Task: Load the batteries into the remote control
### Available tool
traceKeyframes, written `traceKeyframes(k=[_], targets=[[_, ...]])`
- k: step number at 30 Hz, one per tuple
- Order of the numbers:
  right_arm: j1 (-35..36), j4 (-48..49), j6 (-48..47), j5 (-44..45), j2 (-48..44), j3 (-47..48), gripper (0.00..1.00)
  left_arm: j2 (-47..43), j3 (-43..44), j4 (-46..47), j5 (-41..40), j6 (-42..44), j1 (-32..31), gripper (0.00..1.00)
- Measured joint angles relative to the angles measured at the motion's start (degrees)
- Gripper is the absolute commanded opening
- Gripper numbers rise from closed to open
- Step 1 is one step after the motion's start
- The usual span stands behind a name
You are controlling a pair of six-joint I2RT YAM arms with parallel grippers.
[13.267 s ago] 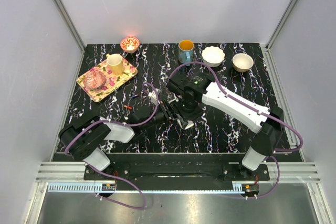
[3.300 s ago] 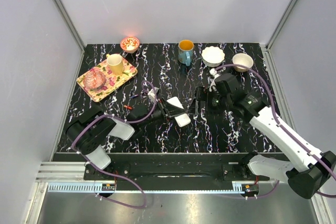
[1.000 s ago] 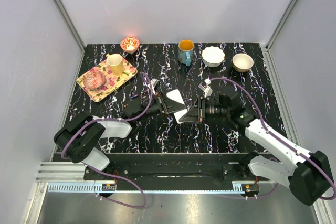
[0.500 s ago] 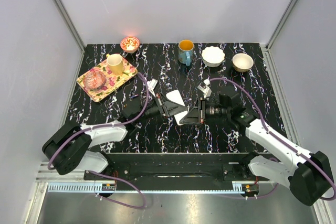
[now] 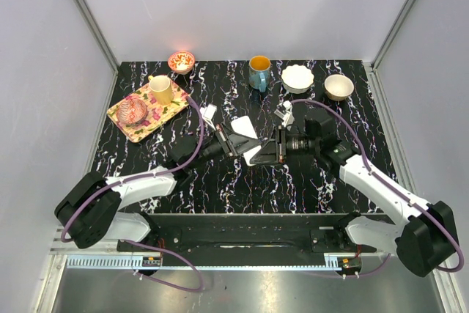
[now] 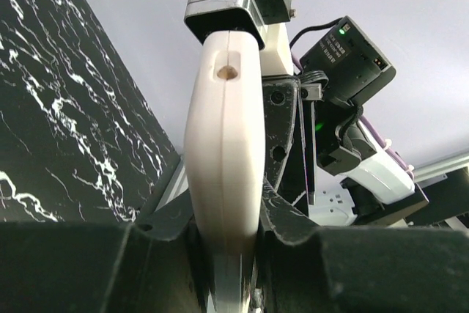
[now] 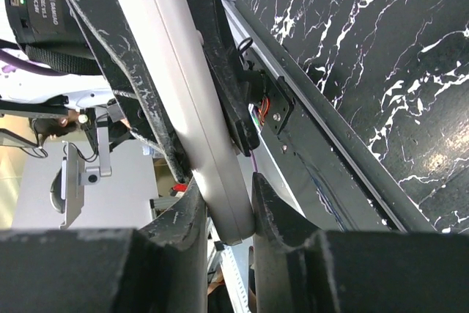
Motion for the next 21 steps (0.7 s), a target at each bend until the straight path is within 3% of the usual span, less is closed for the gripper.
traceKeyframes(k=[17, 20, 21], targets=[[-4.0, 1.14, 1.53, -5.6, 5.51, 4.76, 0.0, 0.98, 2.29, -0.48, -6.51, 1.62, -0.24, 0.0], [-4.17, 1.25, 1.57, -6.38, 5.66, 4.76, 0.0, 0.98, 2.29, -0.39, -6.58, 1.64, -0.31, 0.13], [-4.22, 1.25, 1.49, -6.54, 5.66, 4.76, 0.0, 0.98, 2.29, -0.26, -6.56, 1.64, -0.31, 0.25]])
